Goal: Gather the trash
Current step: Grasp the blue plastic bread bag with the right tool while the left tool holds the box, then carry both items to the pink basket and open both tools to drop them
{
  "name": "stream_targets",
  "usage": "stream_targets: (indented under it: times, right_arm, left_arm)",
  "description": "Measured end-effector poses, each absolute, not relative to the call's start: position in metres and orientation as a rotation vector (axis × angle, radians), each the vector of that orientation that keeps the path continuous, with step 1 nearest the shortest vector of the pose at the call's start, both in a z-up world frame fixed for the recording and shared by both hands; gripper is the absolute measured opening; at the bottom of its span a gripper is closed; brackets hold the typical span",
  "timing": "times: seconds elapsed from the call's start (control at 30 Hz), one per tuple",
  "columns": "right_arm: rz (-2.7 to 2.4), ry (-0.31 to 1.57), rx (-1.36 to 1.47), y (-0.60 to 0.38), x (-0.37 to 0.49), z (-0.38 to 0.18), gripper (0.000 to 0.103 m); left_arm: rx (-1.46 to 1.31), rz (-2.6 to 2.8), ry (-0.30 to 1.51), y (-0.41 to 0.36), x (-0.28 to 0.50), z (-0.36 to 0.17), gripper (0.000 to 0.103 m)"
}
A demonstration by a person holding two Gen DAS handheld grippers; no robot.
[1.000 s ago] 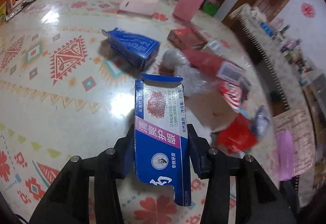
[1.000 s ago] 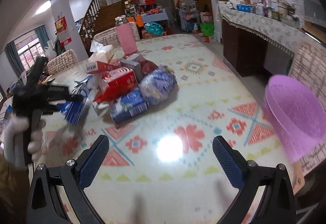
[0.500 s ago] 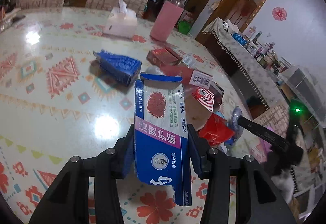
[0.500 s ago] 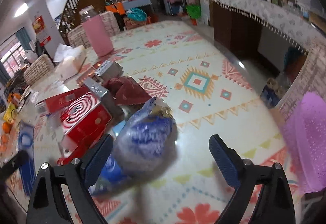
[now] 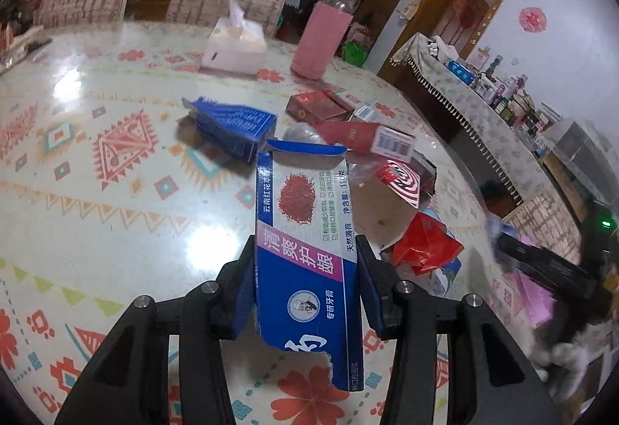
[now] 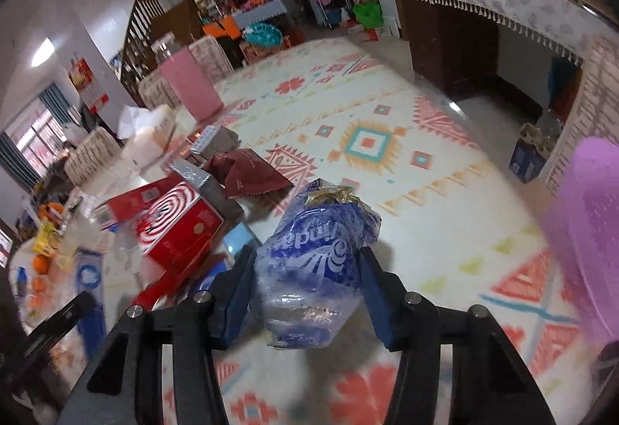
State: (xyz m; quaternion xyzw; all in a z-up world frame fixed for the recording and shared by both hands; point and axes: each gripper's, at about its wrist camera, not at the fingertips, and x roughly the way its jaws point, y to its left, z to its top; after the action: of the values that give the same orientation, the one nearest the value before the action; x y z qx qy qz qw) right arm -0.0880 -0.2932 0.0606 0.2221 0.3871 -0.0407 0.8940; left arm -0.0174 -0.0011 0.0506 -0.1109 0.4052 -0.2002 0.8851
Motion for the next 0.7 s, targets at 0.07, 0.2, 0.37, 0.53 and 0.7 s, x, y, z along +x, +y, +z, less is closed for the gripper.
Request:
stream_targets:
  times: [0.07,0.2,0.37,0.53,0.7]
  right_arm:
    - [-0.073,0.782,0.468,-0.304,-0.113,0.068,0.057]
    - [-0.074,0.737,0.469,-0.329,-0.160,0.079,0.057]
    - [-0.111,0.679,0.508,-0.371,-0.204,0.083,0.057]
    - [-0.178,0.634,0.559,-0.419,-0.239,0.079,0.057]
    - [-0.265,0.607,0.590,-0.468,-0.265,0.077,0.057]
  left_arm:
    - [-0.207,-0.422,0.843,-0.009,-0.021,0.054,0.046]
    - [-0.165,-0.445,0.811,-0.029,-0.040,0.078,0.046]
    - [-0.108,-0.568,0.783,-0.085,-0.072,0.114,0.046]
    - [-0.029,-0.733,0.812,-0.170,-0.091,0.127,0.046]
    - [0.007,-0.888,0.866,-0.260,-0.096,0.131,0.046]
